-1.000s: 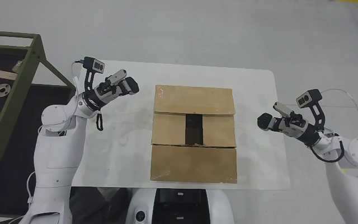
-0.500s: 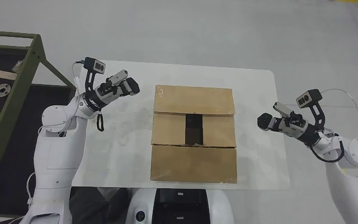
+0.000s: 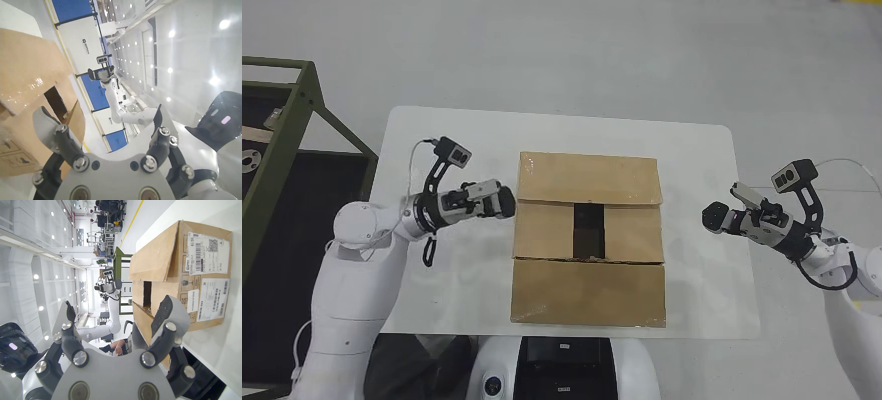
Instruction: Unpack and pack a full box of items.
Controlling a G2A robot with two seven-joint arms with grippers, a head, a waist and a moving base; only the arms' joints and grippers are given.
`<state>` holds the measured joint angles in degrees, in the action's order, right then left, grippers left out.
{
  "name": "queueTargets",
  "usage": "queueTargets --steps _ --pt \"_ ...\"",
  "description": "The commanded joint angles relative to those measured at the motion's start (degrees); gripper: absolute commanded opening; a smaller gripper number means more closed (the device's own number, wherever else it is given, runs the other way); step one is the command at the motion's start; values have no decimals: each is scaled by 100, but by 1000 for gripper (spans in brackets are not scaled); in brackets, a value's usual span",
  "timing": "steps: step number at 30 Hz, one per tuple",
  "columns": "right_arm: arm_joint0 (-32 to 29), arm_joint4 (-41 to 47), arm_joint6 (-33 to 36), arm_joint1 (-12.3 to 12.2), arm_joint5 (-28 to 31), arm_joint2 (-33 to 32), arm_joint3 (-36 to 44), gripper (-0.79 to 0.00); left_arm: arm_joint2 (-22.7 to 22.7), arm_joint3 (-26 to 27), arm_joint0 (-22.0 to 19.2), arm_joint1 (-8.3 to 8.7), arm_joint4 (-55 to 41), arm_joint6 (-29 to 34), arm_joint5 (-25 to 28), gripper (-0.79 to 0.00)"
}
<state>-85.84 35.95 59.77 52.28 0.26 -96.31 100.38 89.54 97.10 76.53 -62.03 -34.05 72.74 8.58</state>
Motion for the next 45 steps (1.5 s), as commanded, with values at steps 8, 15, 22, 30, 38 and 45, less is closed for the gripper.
queueTargets --steps 8,15,22,30,38,45 --pt "0 0 0 0 0 0 0 0 -415 -73 -97 17 223 154 -146 0" --pt "0 0 0 0 0 0 0 0 -688 -468 -317 35 184 552 -263 0" --pt "0 0 0 0 0 0 0 0 -737 -919 -478 59 193 572 -177 0" --pt "0 0 0 0 0 0 0 0 -818 -1200 -706 59 292 173 -42 0" --pt "0 0 0 0 0 0 0 0 -1015 -1377 -1006 36 285 -92 -16 0" --pt "0 0 0 0 0 0 0 0 -1049 -1427 -1184 13 -92 -219 53 0"
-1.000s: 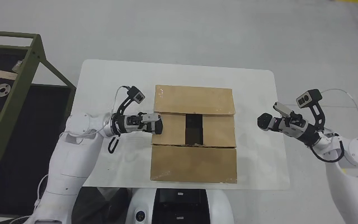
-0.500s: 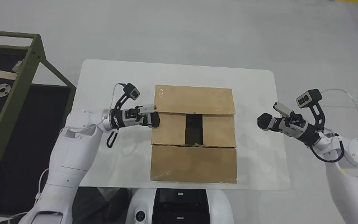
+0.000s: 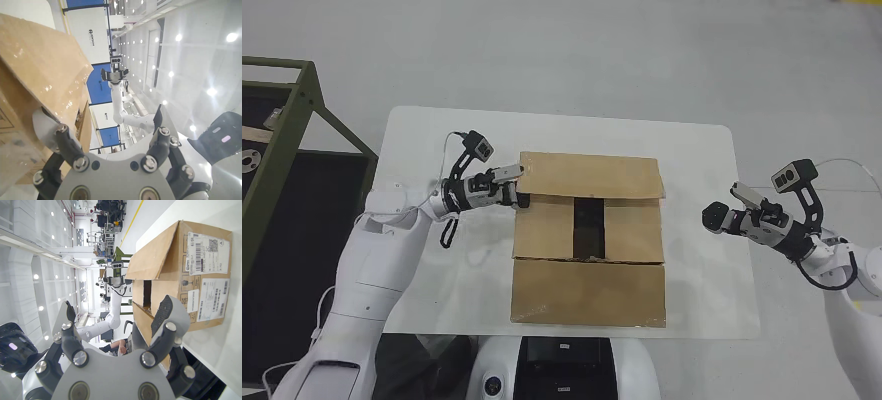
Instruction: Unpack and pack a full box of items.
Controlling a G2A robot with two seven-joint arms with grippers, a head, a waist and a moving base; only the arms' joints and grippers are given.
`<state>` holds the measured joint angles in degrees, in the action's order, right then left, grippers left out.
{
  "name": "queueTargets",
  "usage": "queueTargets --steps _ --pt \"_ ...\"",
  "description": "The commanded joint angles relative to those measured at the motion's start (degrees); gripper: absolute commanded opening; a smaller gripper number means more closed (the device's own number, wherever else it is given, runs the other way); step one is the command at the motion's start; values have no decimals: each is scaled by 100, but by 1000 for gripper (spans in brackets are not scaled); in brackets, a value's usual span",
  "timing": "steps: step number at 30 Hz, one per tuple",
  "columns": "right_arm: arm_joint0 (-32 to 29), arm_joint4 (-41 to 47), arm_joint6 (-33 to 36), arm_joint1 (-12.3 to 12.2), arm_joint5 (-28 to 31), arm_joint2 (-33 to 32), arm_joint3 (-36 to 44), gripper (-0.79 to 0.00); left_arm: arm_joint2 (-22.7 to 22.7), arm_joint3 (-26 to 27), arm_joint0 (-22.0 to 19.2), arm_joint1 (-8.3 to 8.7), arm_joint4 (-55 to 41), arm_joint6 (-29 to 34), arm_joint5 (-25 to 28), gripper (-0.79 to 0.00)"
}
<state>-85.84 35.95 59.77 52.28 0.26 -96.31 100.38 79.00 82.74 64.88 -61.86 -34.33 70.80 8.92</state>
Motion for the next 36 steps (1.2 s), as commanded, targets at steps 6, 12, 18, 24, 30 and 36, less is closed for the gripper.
queueTargets --steps 6,12,18,24,30,36 --pt "0 0 0 0 0 0 0 0 15 61 -196 -22 -318 -232 92 0" --pt "0 0 0 0 0 0 0 0 -47 -8 -470 -50 -481 -426 47 0" --pt "0 0 0 0 0 0 0 0 -192 -237 -766 -92 -550 -628 13 0" --pt "0 0 0 0 0 0 0 0 -372 -582 -1160 -151 -568 -826 67 0" --pt "0 0 0 0 0 0 0 0 -542 -881 -1528 -205 -367 -1144 157 0" --pt "0 0 0 0 0 0 0 0 -801 -1196 -1882 -277 -67 -1575 74 0"
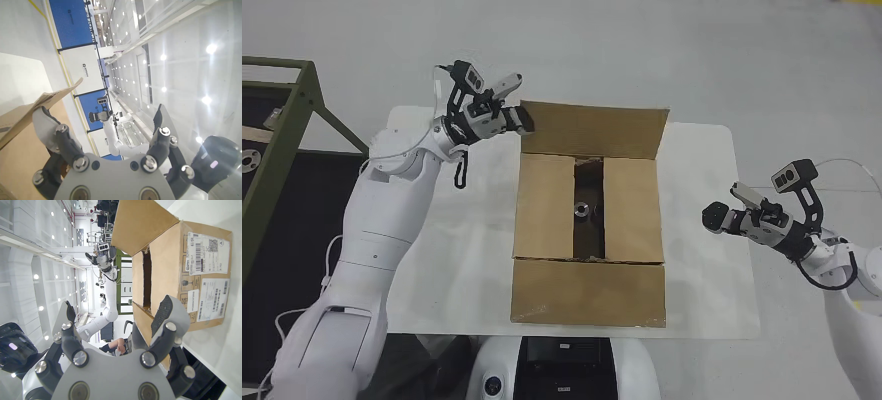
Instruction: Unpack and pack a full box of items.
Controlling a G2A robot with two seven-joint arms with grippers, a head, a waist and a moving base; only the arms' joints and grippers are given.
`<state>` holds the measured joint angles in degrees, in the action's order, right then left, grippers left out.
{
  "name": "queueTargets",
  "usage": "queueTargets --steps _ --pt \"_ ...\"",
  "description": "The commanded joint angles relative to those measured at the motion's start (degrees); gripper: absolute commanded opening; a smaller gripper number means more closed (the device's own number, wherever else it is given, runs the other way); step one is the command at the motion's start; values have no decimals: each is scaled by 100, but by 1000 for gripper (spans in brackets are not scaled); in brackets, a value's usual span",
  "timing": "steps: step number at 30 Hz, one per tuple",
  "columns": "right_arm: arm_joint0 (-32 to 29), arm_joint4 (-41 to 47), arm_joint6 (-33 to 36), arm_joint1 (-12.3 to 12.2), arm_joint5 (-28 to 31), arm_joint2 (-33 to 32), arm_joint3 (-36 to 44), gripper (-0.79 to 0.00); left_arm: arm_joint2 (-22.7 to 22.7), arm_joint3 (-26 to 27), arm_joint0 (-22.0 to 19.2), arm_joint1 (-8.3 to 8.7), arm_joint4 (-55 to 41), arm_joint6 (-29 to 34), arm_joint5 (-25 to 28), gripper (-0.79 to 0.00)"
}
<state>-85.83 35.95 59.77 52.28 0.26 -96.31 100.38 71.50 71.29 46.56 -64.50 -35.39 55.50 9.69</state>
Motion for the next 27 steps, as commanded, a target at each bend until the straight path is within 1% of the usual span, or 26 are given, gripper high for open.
queueTargets --steps 1,7,13,24,27 --pt "0 0 0 0 0 0 0 0 -94 -102 -98 -24 98 -95 5 0" --pt "0 0 0 0 0 0 0 0 -412 -401 -367 -109 504 -420 82 0" --pt "0 0 0 0 0 0 0 0 -726 -704 -552 -198 880 -658 196 0" --pt "0 0 0 0 0 0 0 0 -1096 -1181 -756 -326 1398 -1069 18 0" --pt "0 0 0 0 0 0 0 0 -1174 -1274 -817 -353 1524 -1094 -53 0"
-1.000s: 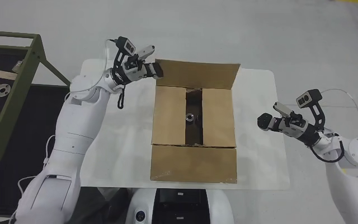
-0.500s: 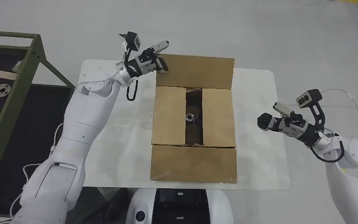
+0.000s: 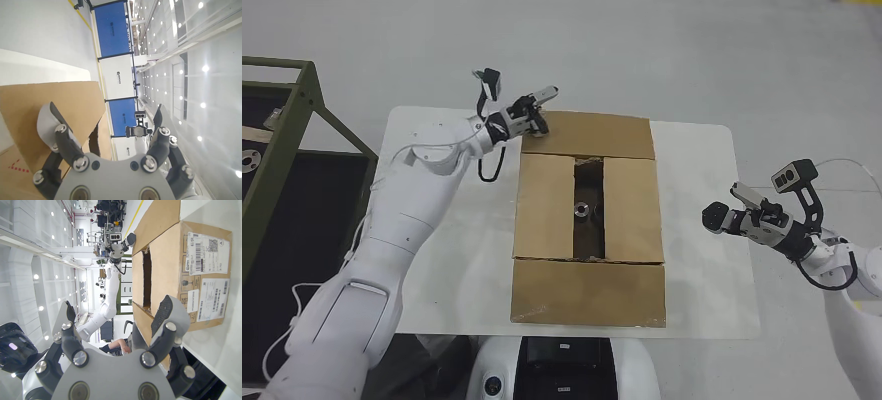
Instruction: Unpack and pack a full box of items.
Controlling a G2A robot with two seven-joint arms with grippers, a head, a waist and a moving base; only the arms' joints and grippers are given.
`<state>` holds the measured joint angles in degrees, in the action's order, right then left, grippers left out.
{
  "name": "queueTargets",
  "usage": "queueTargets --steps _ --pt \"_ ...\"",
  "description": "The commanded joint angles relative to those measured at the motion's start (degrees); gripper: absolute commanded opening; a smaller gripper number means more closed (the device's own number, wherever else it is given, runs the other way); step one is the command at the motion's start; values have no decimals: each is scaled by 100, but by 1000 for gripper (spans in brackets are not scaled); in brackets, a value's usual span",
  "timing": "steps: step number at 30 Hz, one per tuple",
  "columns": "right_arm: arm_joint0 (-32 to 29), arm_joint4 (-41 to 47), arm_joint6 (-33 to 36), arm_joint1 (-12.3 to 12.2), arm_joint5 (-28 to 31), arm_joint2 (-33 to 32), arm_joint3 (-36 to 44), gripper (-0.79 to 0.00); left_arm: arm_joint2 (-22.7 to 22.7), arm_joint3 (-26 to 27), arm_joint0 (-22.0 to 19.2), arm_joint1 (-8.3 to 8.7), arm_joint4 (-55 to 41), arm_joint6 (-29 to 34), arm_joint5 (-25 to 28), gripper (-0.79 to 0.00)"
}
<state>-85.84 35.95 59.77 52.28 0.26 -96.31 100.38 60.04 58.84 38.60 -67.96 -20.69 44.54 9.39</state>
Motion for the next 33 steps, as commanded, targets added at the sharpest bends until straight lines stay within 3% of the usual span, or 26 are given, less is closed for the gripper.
queueTargets --steps 1,11,24,33 --pt "0 0 0 0 0 0 0 0 -44 -49 -36 -15 103 -27 -10 0" --pt "0 0 0 0 0 0 0 0 -155 -143 -50 -50 782 -438 123 0" --pt "0 0 0 0 0 0 0 0 -176 -371 -133 -25 1086 323 -251 0" --pt "0 0 0 0 0 0 0 0 86 -381 -148 -32 780 -14 0 0"
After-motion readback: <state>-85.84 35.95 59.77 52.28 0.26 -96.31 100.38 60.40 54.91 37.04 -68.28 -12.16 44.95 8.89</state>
